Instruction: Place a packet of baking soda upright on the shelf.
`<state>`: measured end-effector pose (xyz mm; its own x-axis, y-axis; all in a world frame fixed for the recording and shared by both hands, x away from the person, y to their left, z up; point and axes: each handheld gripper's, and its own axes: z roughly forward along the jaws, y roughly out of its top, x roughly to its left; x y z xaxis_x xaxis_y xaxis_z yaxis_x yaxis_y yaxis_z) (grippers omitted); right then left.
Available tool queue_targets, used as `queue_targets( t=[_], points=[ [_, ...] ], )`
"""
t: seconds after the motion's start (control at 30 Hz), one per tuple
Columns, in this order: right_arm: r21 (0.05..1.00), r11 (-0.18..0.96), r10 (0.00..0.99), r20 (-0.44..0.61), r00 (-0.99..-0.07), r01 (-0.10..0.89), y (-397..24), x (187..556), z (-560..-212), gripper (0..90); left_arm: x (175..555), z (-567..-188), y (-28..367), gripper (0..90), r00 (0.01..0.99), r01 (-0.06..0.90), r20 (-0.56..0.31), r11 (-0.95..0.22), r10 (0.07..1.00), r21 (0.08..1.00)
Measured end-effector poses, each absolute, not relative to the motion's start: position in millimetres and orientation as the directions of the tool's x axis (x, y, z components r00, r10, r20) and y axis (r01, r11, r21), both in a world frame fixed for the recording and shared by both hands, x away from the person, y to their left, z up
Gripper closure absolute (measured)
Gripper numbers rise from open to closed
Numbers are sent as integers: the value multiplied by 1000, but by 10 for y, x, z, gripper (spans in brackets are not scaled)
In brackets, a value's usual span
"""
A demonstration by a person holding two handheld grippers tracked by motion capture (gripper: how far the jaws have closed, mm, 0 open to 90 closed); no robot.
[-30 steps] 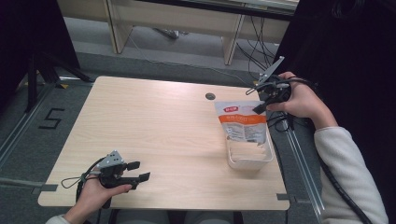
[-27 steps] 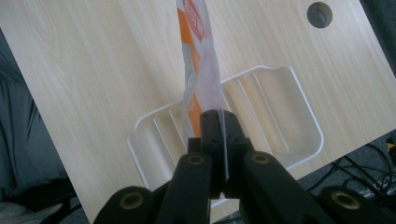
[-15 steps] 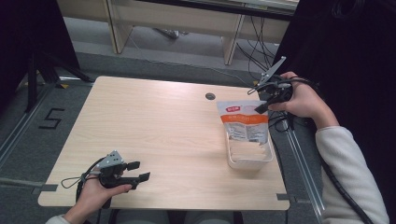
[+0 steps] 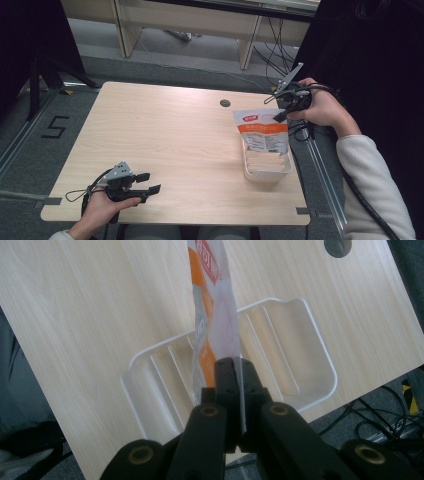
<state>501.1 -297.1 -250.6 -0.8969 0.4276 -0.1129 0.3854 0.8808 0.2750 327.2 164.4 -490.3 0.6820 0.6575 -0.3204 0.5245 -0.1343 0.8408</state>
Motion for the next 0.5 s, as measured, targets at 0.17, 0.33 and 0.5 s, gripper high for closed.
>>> queue_targets(
  t=[0.17,0.33,0.5],
  points=[
    [264,887,419,-119,-900,378,-2952,5026,-2524,900,3272,-4903,1646,333,682,524,-320,-135,657,841],
    [249,905,383,-126,-915,345,-2936,5062,-2538,900,3272,-4904,1646,333,681,526,-321,-134,658,840],
    [260,907,382,-172,-908,333,-2898,5049,-2572,900,3273,-4905,1644,333,680,527,-323,-131,658,840]
  ],
)
